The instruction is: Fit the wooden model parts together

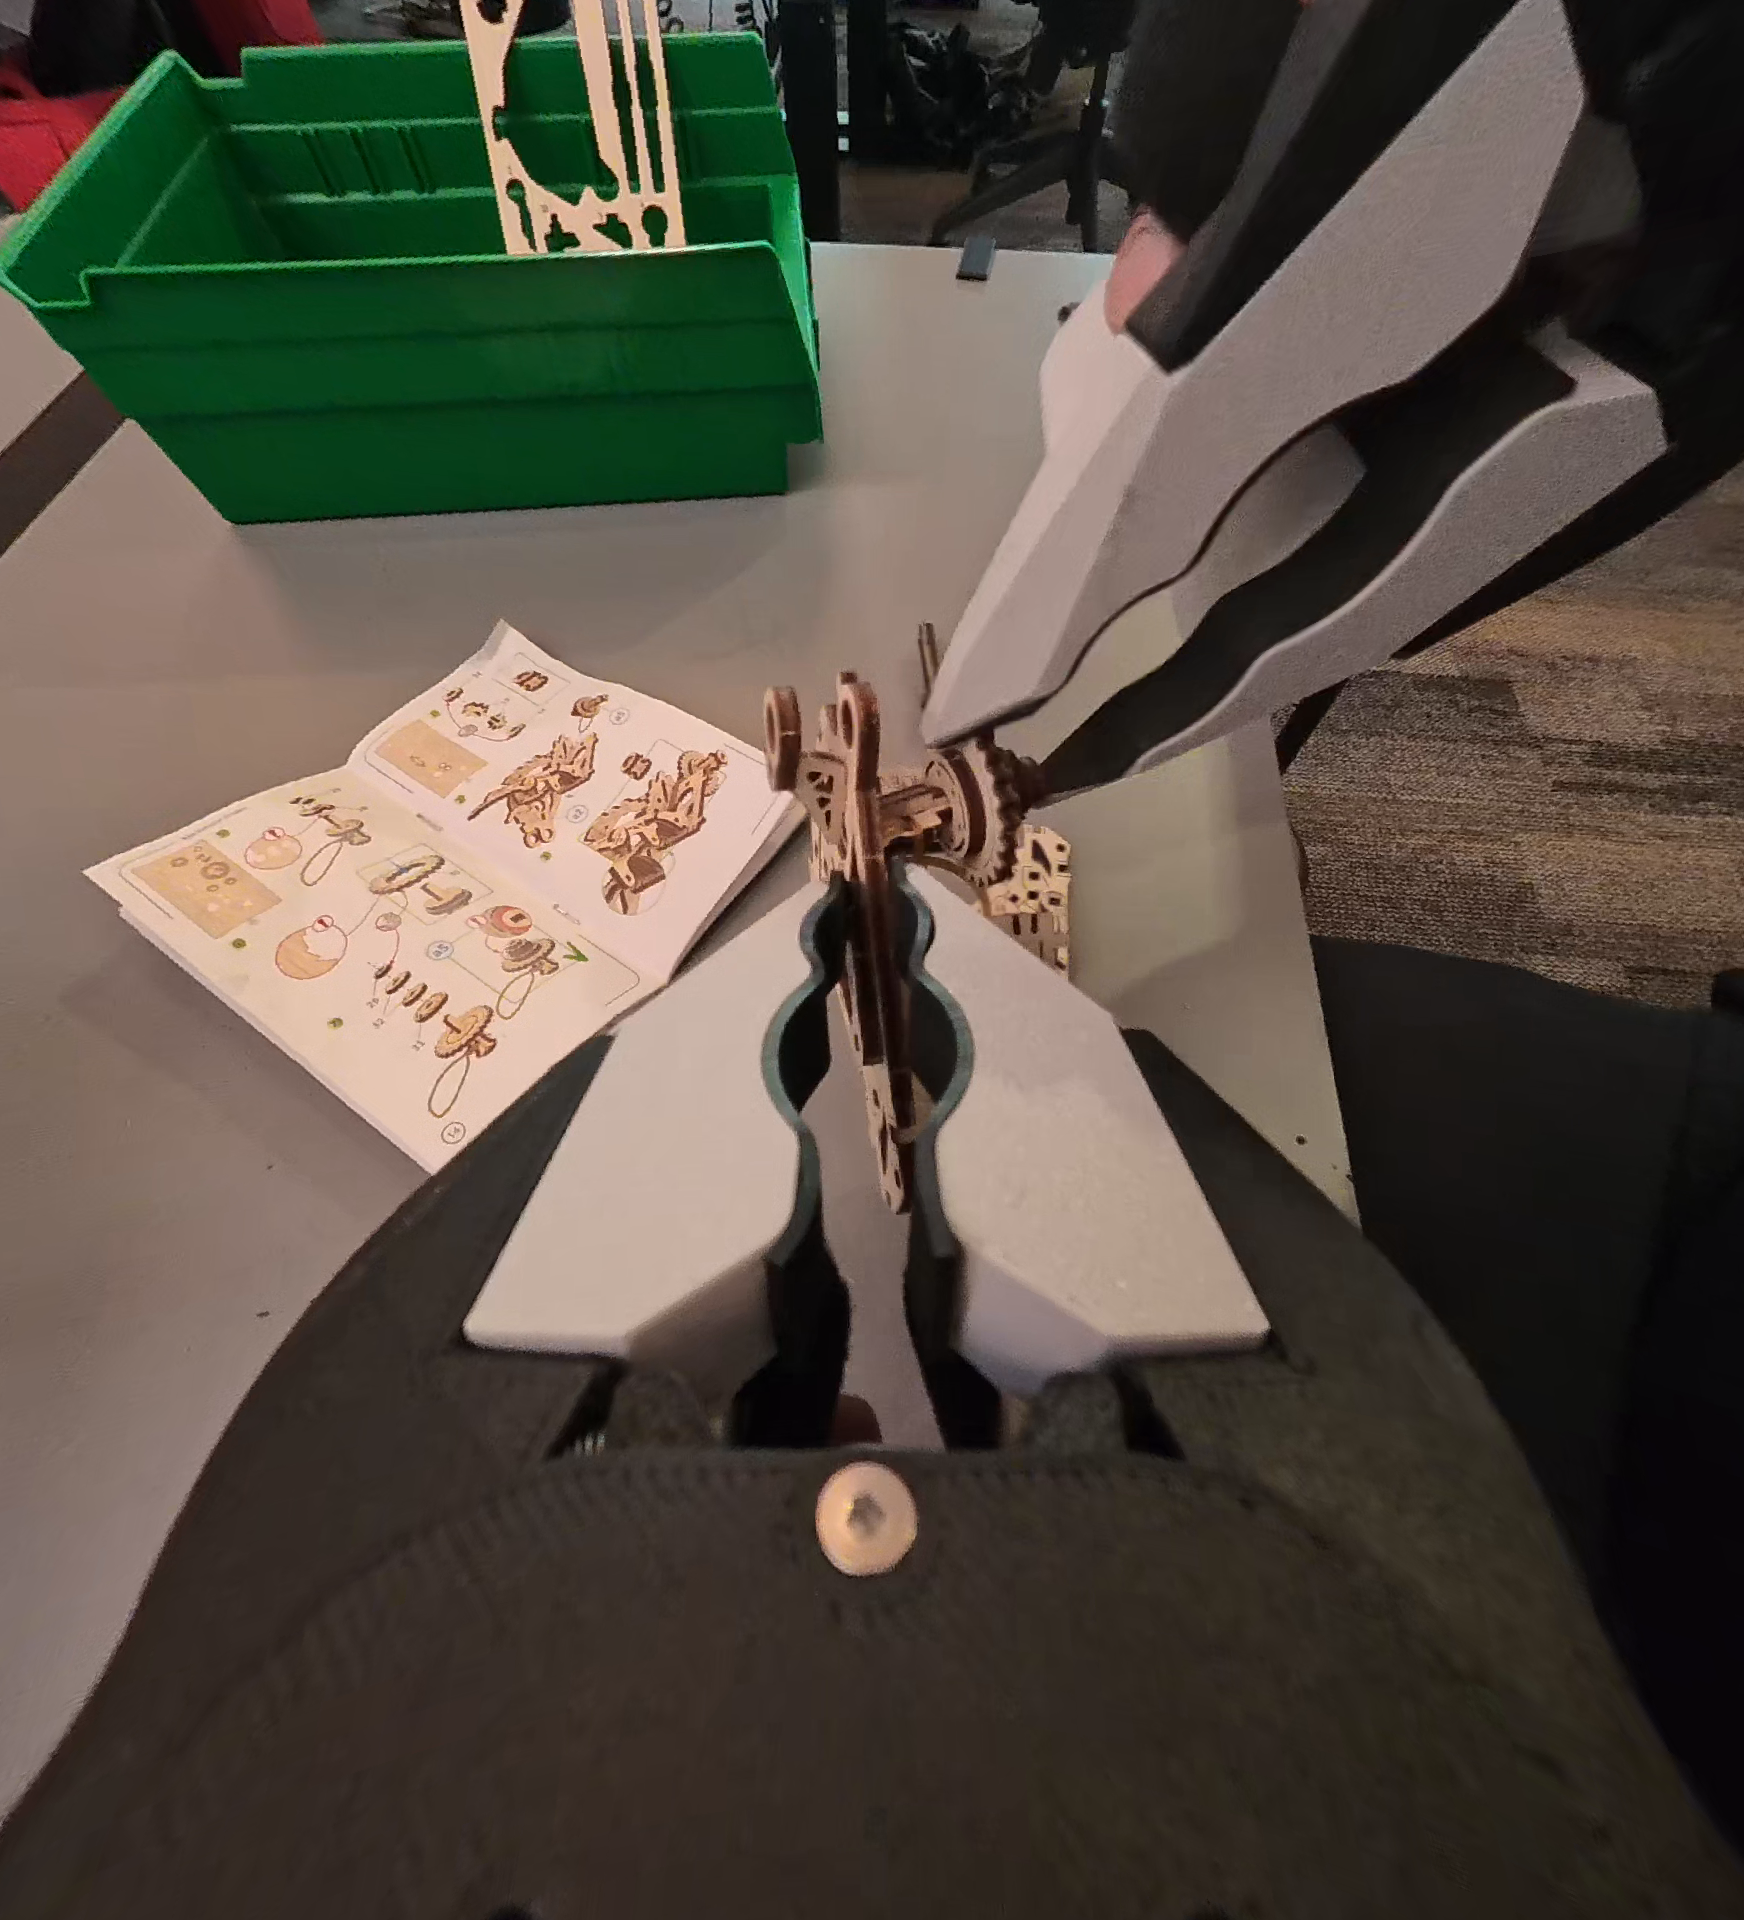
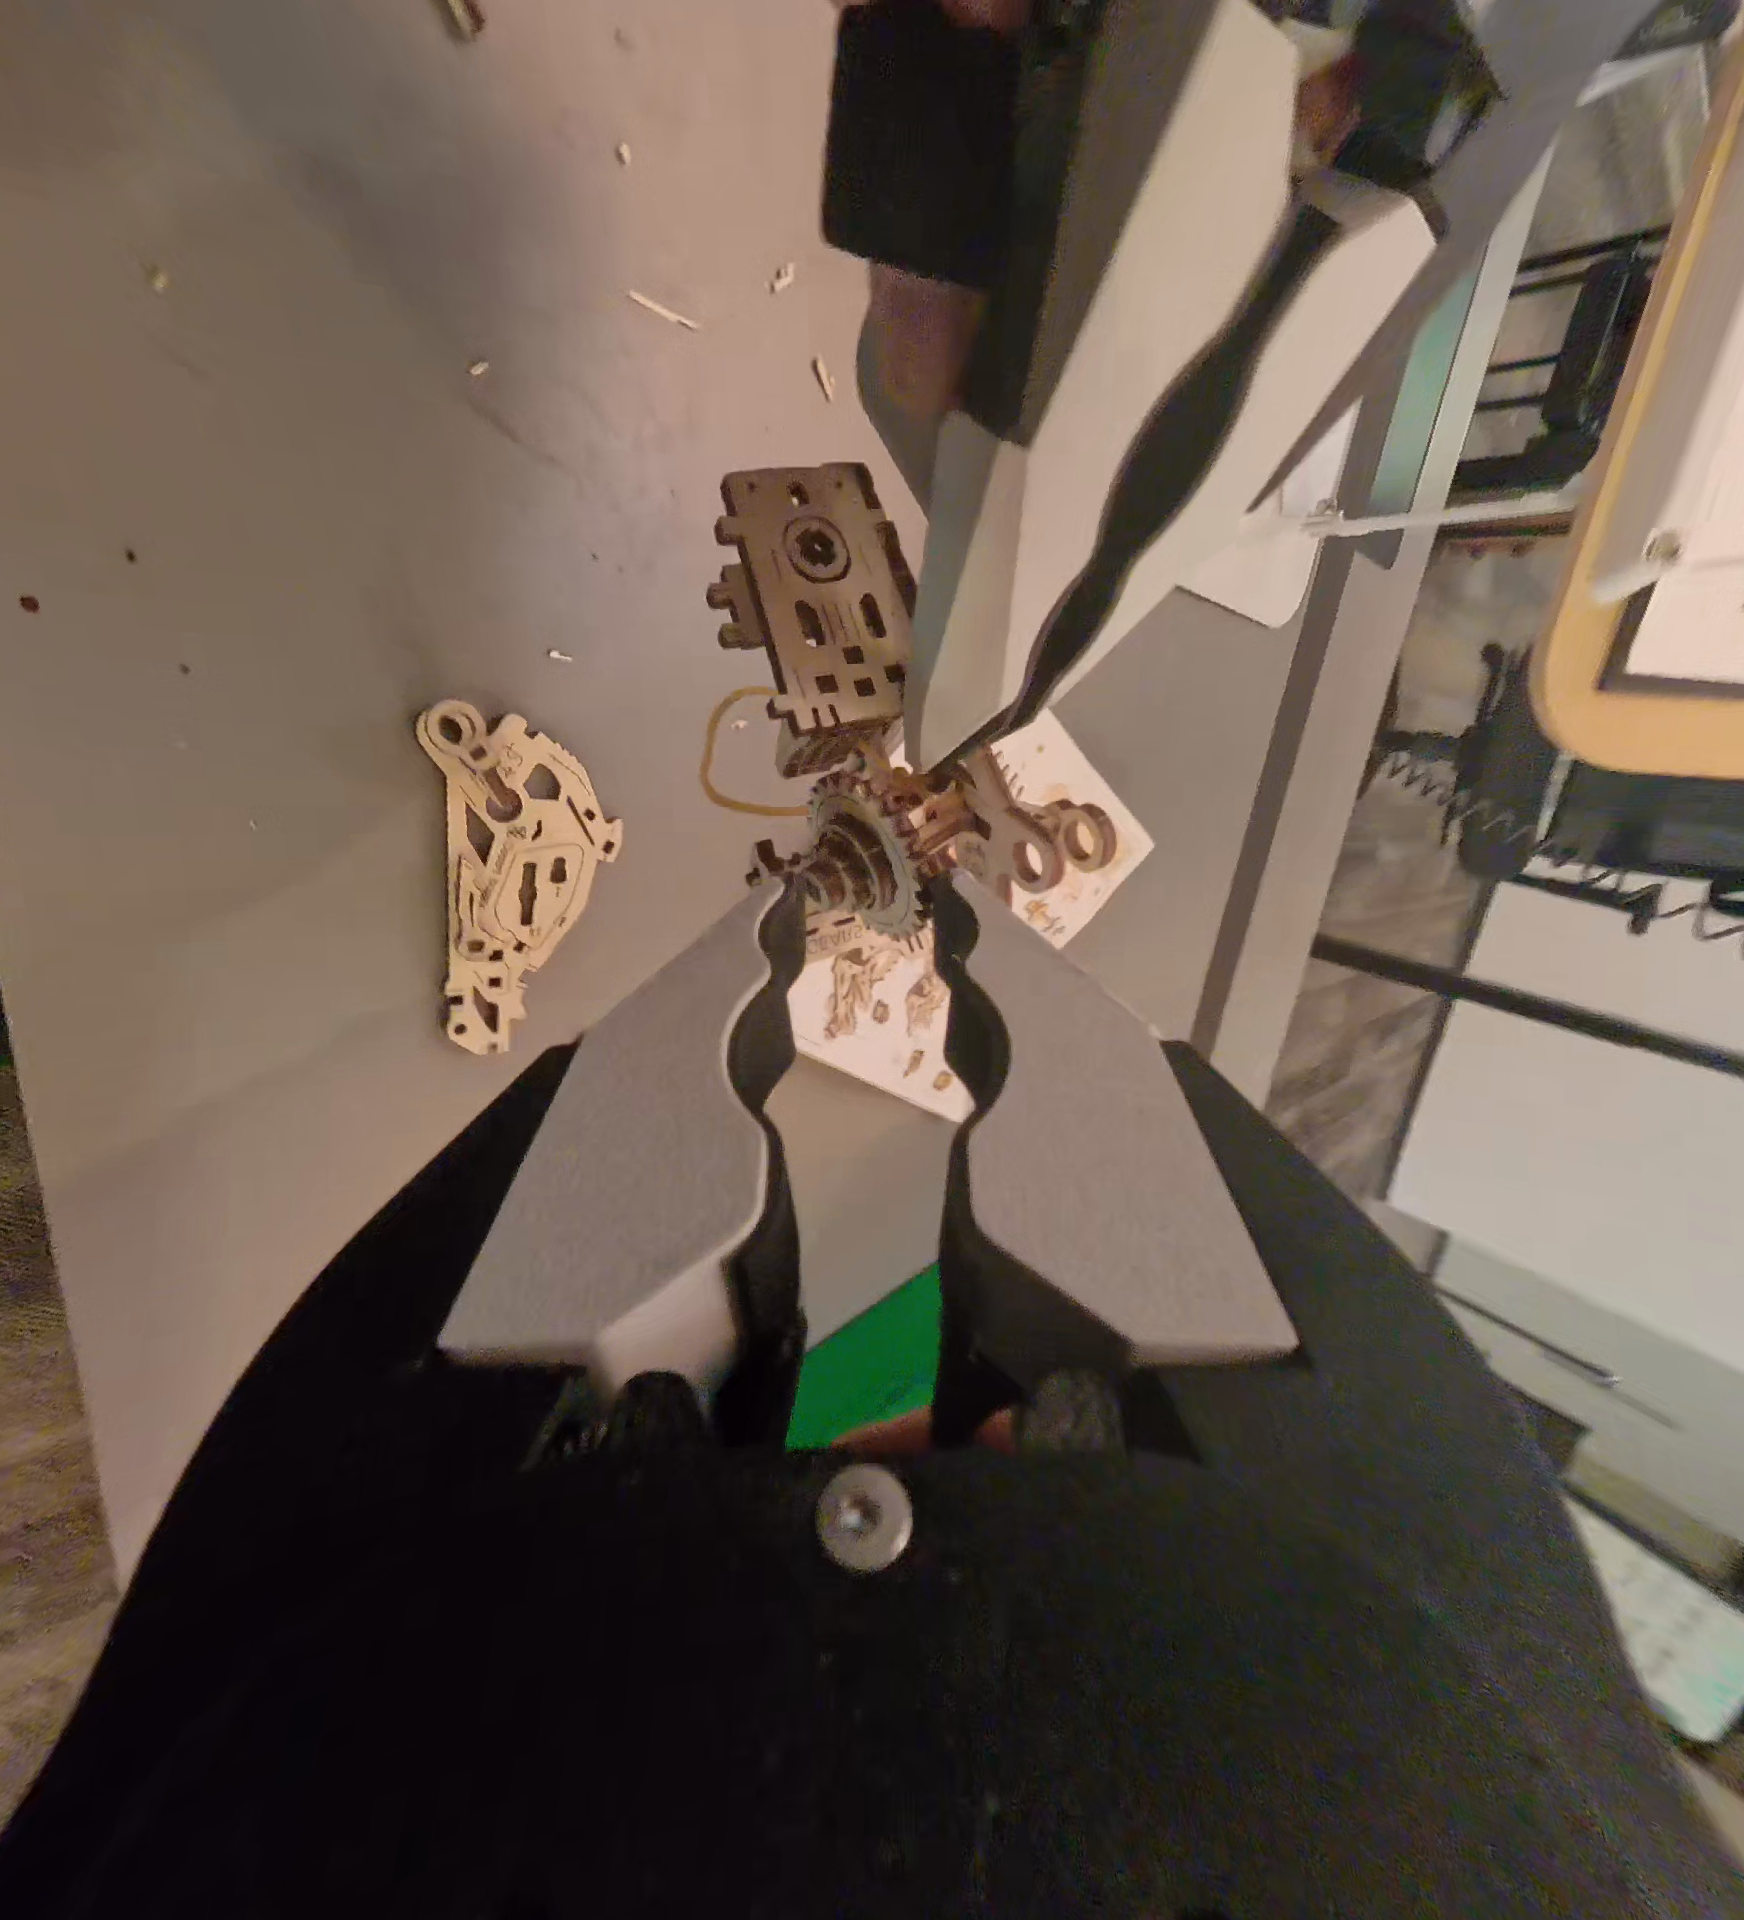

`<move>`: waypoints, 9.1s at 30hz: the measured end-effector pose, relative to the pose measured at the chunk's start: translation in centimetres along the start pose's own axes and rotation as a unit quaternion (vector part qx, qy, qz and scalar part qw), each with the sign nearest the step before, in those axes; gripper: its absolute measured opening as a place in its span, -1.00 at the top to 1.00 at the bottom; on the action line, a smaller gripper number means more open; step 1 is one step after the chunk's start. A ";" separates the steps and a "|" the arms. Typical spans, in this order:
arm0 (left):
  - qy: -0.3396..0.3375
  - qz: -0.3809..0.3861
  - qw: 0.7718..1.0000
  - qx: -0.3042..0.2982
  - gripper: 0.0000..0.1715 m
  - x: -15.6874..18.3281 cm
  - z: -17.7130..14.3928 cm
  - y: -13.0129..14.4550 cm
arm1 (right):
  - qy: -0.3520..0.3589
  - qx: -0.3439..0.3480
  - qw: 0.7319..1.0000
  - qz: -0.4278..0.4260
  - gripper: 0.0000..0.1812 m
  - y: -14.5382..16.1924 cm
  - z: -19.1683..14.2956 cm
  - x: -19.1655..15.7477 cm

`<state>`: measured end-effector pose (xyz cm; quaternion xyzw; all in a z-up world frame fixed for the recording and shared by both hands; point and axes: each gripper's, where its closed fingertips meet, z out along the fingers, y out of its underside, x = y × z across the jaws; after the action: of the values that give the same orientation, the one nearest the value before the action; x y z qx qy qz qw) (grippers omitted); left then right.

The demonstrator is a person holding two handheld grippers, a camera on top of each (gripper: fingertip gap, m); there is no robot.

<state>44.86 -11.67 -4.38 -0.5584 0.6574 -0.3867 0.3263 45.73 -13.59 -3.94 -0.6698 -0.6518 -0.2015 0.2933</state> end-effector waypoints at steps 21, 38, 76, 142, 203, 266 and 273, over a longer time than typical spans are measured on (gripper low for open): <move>0.030 -0.031 0.999 -0.022 0.95 -0.2 0.9 1.7 | 0.029 0.038 0.989 0.137 0.30 0.4 2.7 -0.3; 0.079 0.012 0.994 -0.077 0.94 0.3 2.3 4.0 | -0.075 0.117 0.969 0.204 0.44 0.1 4.6 -2.4; -0.079 -0.070 0.993 -0.051 0.80 -1.6 2.6 7.0 | -0.112 0.112 0.944 0.288 0.48 -0.8 8.0 -4.7; -0.112 0.031 0.988 -0.098 0.94 -1.8 2.0 7.9 | -0.124 0.103 0.943 0.292 0.49 -1.2 8.7 -5.0; 0.032 0.013 0.993 -0.111 0.22 -0.9 0.5 8.9 | -0.168 0.125 0.912 0.353 0.60 -1.6 8.9 -3.9; 0.055 0.041 0.993 -0.101 0.45 -0.7 2.4 9.2 | -0.200 0.100 0.918 0.329 0.61 -1.1 9.4 -4.2; 0.054 0.036 0.993 -0.100 0.41 -0.8 2.5 9.2 | -0.201 0.114 0.913 0.335 0.65 -1.2 9.4 -4.2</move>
<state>42.74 -10.49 -13.60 -0.5424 0.7291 -0.3365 0.2469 43.23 -10.66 -13.58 -0.8369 -0.4533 0.1233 0.2809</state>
